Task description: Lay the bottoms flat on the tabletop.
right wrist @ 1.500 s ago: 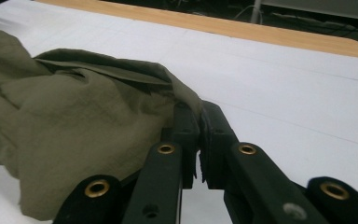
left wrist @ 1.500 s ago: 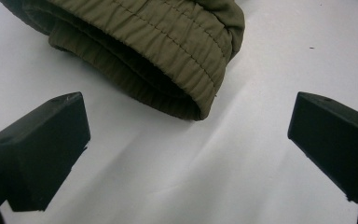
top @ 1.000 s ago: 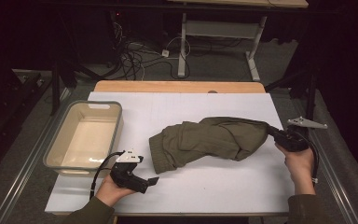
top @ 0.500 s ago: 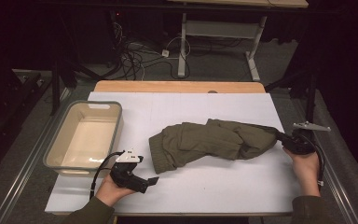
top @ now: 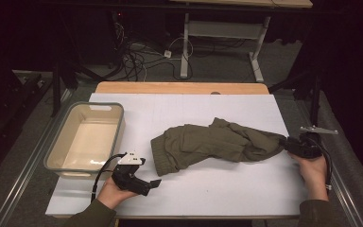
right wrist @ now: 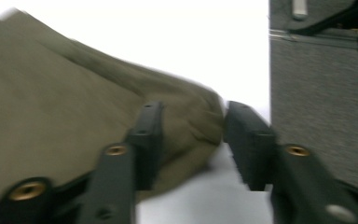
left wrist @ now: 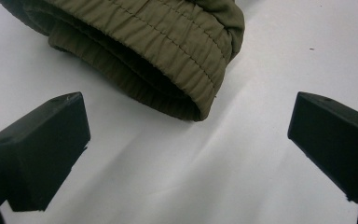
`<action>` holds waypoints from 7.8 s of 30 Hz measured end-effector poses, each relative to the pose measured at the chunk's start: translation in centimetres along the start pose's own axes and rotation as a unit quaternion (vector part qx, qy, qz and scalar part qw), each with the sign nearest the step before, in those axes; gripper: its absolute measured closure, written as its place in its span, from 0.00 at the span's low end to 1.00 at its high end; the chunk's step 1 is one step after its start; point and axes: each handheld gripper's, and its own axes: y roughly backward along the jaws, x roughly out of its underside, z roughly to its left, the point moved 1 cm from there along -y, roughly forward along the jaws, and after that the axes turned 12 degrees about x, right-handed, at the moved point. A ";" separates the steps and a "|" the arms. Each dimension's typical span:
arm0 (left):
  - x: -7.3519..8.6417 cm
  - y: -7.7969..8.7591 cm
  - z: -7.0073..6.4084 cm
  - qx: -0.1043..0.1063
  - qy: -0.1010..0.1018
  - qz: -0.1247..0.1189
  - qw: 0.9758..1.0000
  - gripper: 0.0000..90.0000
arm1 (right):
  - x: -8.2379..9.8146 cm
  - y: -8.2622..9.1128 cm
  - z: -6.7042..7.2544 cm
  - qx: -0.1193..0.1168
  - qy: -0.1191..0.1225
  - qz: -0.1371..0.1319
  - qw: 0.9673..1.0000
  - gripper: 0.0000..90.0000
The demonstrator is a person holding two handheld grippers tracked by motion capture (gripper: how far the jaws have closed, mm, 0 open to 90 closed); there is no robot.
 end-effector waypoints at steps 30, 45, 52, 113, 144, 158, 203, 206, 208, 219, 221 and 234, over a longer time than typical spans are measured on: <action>0.0 0.0 0.0 0.002 -0.002 0.000 1.000 0.00 | -4.8 5.7 15.0 -0.196 0.163 -0.055 0.965 0.48; 0.0 -0.1 0.0 0.005 0.000 -0.001 1.000 0.00 | -5.5 3.8 21.7 -0.255 0.217 -0.041 0.941 0.52; 0.0 -0.1 0.0 0.005 -0.001 -0.001 1.000 0.00 | -4.8 2.1 23.5 -0.260 0.236 -0.023 0.936 0.58; 0.0 -0.2 -0.1 0.001 -0.003 0.005 1.000 0.00 | -5.9 4.4 14.0 -0.191 0.130 -0.116 0.966 0.99; 0.0 -0.1 0.0 0.002 -0.002 0.004 1.000 0.00 | -5.0 3.6 6.8 -0.103 0.046 -0.116 0.987 0.99; 0.0 -0.1 0.0 0.001 -0.001 0.003 1.000 0.00 | -3.6 2.3 3.8 -0.041 0.026 -0.087 0.995 0.99; -0.2 0.0 -0.2 0.003 -0.002 0.005 1.000 0.00 | -2.8 5.0 8.2 -0.143 0.087 -0.026 0.985 0.44; -0.3 0.1 -0.1 0.005 0.002 0.003 1.000 0.00 | -2.5 5.4 9.7 -0.163 0.096 -0.027 0.982 0.44; -0.3 0.0 -0.1 0.004 0.002 0.005 1.000 0.01 | -1.9 5.9 11.2 -0.183 0.118 -0.026 0.976 0.44; -0.2 0.1 -0.4 0.004 -0.001 0.003 1.000 0.07 | 1.4 7.0 14.8 -0.254 0.173 -0.026 0.951 0.43; -0.3 0.0 -0.5 0.004 -0.002 0.002 1.000 0.08 | 2.2 6.9 15.0 -0.252 0.172 -0.025 0.952 0.43; -0.9 -1.2 -1.6 0.004 -0.003 0.015 1.000 0.16 | 5.5 7.5 15.5 -0.246 0.158 -0.042 0.955 0.42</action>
